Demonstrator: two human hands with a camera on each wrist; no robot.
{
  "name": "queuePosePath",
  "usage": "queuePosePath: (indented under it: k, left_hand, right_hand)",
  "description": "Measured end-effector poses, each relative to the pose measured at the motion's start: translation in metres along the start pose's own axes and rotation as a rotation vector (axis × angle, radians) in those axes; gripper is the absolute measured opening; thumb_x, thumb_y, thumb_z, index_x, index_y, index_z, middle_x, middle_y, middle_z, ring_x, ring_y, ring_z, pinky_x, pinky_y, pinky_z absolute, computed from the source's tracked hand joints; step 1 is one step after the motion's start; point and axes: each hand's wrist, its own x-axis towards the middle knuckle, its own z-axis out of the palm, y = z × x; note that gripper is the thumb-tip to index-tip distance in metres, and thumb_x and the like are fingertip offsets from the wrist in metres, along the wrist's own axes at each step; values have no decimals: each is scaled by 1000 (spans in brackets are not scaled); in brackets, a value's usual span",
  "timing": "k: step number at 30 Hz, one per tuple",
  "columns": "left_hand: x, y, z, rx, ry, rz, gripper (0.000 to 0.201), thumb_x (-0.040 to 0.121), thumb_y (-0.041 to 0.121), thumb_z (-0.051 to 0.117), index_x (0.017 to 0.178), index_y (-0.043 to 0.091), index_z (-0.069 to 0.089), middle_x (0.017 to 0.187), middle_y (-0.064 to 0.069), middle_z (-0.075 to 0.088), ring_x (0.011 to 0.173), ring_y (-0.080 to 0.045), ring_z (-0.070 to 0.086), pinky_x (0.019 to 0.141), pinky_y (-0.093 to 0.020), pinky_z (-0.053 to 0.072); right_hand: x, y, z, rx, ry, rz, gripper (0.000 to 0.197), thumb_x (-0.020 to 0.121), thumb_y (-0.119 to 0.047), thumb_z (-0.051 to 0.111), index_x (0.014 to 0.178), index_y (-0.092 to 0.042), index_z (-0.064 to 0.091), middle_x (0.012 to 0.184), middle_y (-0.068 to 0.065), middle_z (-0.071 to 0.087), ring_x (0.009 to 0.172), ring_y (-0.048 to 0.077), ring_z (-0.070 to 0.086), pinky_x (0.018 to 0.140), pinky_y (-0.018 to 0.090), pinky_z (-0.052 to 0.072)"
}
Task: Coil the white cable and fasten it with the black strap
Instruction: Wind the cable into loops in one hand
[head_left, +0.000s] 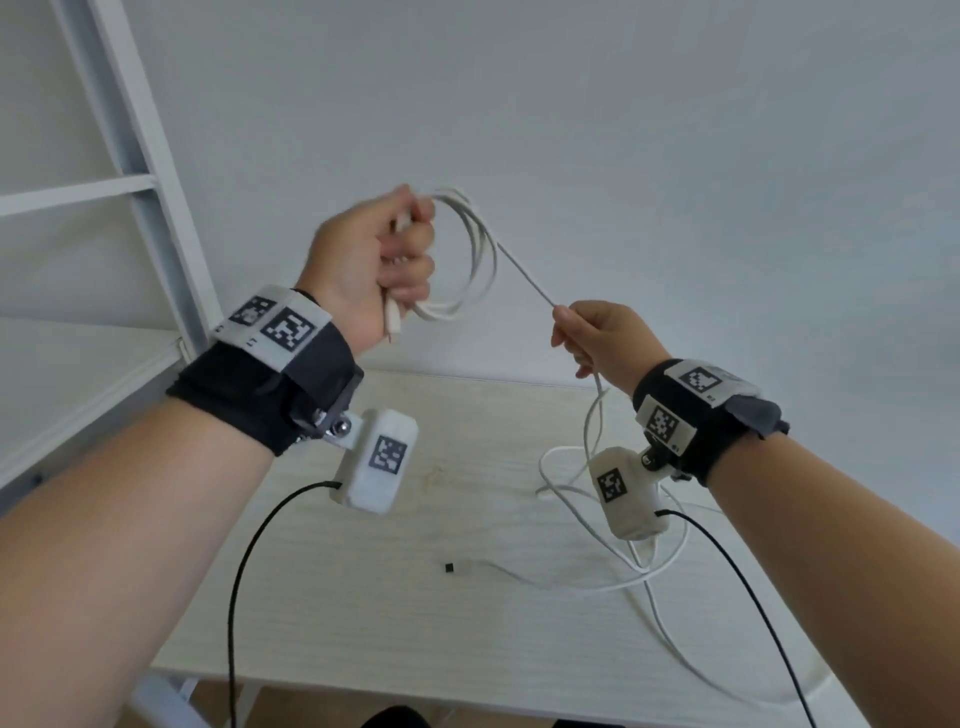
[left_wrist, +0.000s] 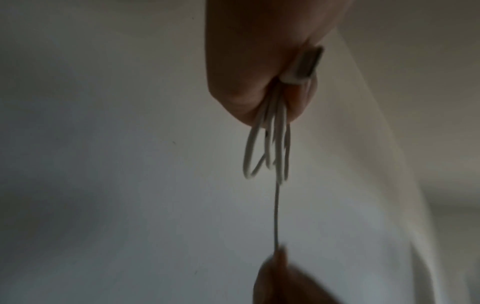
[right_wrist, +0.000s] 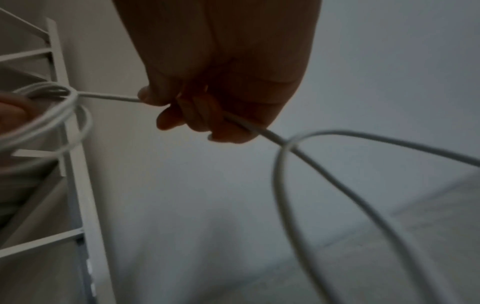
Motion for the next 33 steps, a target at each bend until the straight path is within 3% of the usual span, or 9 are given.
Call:
queuePosePath:
  k: [3,11,14,18,23,27,30,33]
  left_hand:
    - [7,27,-11,-172,41,70,37,100,29,28,69,19,46,38,7,30,27,-4,24,31,-15,20]
    - [12,36,-6,-174,139,189,34,101,28,31,72,18,47,44,8,33,34,-6,28,38,-17,29]
    - [10,28,-1,-71,204,241,35,102,27,33,73,16,49,48,7,46,40,-10,43,46,-20,41]
    - [6,16,3,158,192,315,31,103,23,32,80,11,48,64,0,71,60,-20,68,65,-31,56]
    - [3,0,5,492,142,300,22,103,23,33,87,15,45,101,-3,74,87,-27,73,89,-41,55]
    - [1,-9,7,671,119,266,20,103,26,34,86,20,45,104,4,72,89,-22,73,92,-42,53]
    - [-1,-15,10,758,78,224,19,103,25,33,88,20,44,105,4,72,92,-21,72,93,-39,52]
    - [-4,-19,13,836,29,190,18,102,26,33,90,21,45,107,5,71,92,-19,72,89,-34,53]
  right_hand:
    - [-8,24,-4,1,17,63,31,95,-23,42,70,-20,59,58,-3,39,52,11,39,61,31,47]
    - [-11,32,2,-41,24,59,26,94,-13,42,79,-21,62,61,-1,46,55,14,44,68,35,46]
    - [-13,28,6,-152,18,29,24,94,-17,42,86,-21,64,59,-3,43,57,16,43,65,33,47]
    - [-18,12,12,-242,5,-68,23,93,-18,44,91,-19,67,52,-7,39,44,10,32,45,13,30]
    - [-20,-14,16,-345,-46,-208,24,94,-16,43,94,-17,66,72,-6,55,55,3,41,55,15,31]
    - [-21,-30,18,-394,-71,-345,23,93,-14,44,91,-16,66,81,-1,57,65,2,45,63,15,35]
    - [-23,-42,21,-425,-81,-447,20,93,-14,46,89,-15,67,80,0,57,65,4,45,66,27,41]
    - [-27,-53,22,-482,-96,-538,20,93,-15,47,89,-15,67,82,-3,59,73,15,53,70,35,47]
